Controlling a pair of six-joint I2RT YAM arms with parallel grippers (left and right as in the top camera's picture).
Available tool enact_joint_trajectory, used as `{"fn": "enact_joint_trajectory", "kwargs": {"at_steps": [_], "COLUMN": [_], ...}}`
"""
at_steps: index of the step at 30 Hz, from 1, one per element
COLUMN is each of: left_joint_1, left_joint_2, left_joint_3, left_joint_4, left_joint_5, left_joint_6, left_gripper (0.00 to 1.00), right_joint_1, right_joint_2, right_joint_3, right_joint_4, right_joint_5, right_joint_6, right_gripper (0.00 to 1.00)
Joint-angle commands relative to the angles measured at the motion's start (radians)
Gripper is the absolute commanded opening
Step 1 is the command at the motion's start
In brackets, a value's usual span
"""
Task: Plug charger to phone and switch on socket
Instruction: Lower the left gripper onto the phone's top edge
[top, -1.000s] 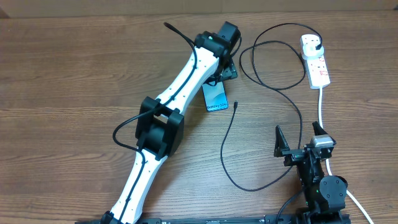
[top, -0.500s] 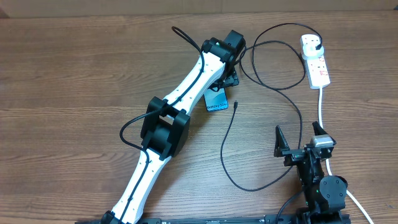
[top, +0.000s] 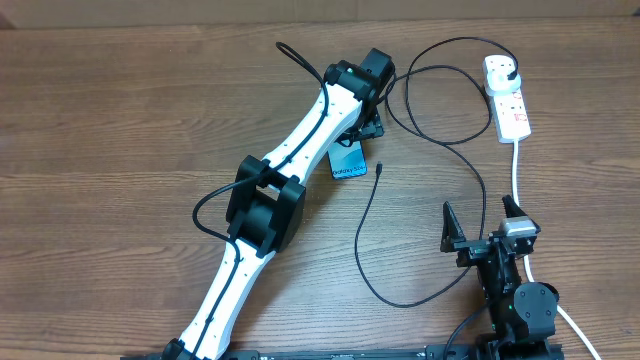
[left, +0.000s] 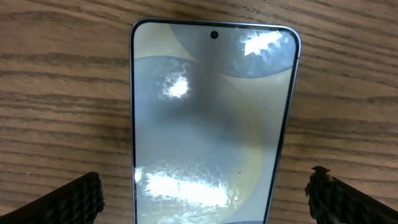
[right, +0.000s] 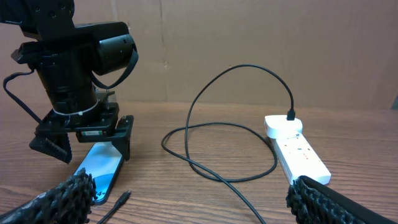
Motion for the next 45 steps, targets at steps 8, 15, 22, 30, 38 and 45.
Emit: {"fn": "enact_joint_trajectory", "kwargs": {"at_steps": [8,15,22,30,38,45], "left_joint_1": [0.001,0.003,0.002,0.004,0.01,0.01], "left_joint_2": [0.029,0.029,0.029,0.029,0.029,0.029], "left_joint_3": [0.013,-0.014,-0.015,-0.019,-0.019,-0.047], "left_joint_4": [0.006,0.011,0.023,0.026,0.026,0.051], "left_joint_5": [-0.034,-0.036,-0.032,-0.016,-0.017,-0.013], "left_joint_6": [-0.002,-0.002,0.001,0.002,0.002,0.002], "left_gripper": [1.0,1.0,1.0,1.0,1.0,1.0], "right_joint_1": [0.006,0.006,0.006,0.006,0.006,0.006], "right_joint_2": [-0.01,-0.01,-0.01,-0.01,-0.01,-0.01], "right_joint_3": [-0.011,-0.011,-0.011,-0.011,-0.011,-0.011], "right_joint_4": [0.005,0.005,0.005,0.005,0.005,0.005], "right_joint_5": [0.002,0.002,0.002,0.002,0.002,0.002], "right_joint_6": [0.0,0.0,0.0,0.0,0.0,0.0], "right_gripper": [1.0,1.0,1.0,1.0,1.0,1.0]}}
